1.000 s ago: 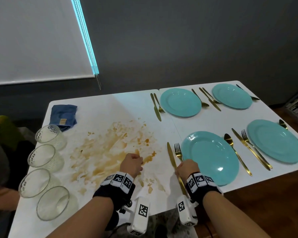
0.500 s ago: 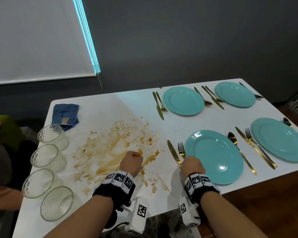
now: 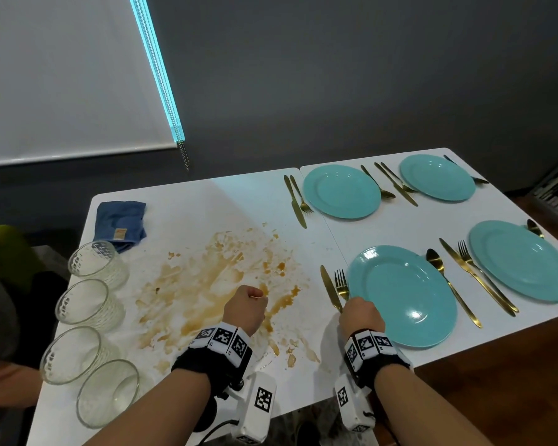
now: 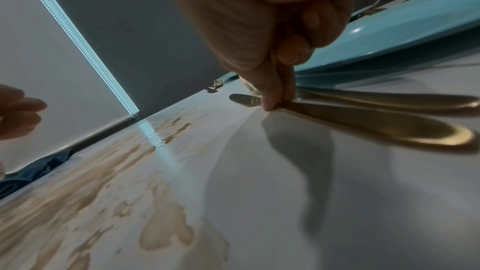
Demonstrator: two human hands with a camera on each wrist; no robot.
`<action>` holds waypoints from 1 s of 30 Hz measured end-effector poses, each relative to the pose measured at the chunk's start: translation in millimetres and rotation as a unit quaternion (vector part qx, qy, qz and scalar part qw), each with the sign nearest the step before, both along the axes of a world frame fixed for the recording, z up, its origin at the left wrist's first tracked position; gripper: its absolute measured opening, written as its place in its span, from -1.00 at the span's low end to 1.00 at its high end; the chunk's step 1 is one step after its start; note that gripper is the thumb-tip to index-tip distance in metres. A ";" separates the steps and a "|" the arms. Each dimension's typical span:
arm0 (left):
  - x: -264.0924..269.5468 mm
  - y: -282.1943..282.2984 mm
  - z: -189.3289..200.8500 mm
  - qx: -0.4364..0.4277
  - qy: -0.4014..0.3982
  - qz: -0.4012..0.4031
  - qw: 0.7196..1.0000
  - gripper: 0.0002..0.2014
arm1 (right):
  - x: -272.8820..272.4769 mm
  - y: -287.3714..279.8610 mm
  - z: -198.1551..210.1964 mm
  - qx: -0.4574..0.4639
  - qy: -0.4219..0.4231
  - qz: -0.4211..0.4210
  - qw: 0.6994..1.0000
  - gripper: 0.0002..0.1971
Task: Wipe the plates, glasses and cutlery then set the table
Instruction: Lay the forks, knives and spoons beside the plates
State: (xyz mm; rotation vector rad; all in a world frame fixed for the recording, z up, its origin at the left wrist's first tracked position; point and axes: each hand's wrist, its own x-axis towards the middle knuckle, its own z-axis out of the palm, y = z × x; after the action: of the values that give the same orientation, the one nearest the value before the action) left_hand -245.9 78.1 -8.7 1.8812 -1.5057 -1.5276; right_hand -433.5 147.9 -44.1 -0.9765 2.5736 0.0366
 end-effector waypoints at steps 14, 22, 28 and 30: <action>1.3 -1.9 -8.7 0.004 -0.004 -0.015 1.000 -0.90 | -1.7 1.4 3.2 0.015 0.014 0.024 1.000 -0.79; 0.0 -1.8 -10.7 0.004 0.003 -0.020 1.000 -0.91 | -2.0 2.8 2.5 0.019 0.016 0.027 0.999 -0.79; 0.2 -1.6 -11.0 0.002 0.002 -0.019 1.000 -0.92 | -2.7 3.5 0.5 0.021 0.023 0.031 0.999 -0.80; -0.2 -0.5 -10.9 0.001 0.002 -0.017 1.000 -0.93 | -2.6 3.6 0.1 0.021 0.022 0.029 0.999 -0.81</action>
State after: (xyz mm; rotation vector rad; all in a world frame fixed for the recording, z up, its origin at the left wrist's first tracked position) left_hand -246.0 77.6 -19.6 1.8625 -1.5438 -1.5475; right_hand -436.0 151.5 -43.9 -1.0446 2.5723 0.1287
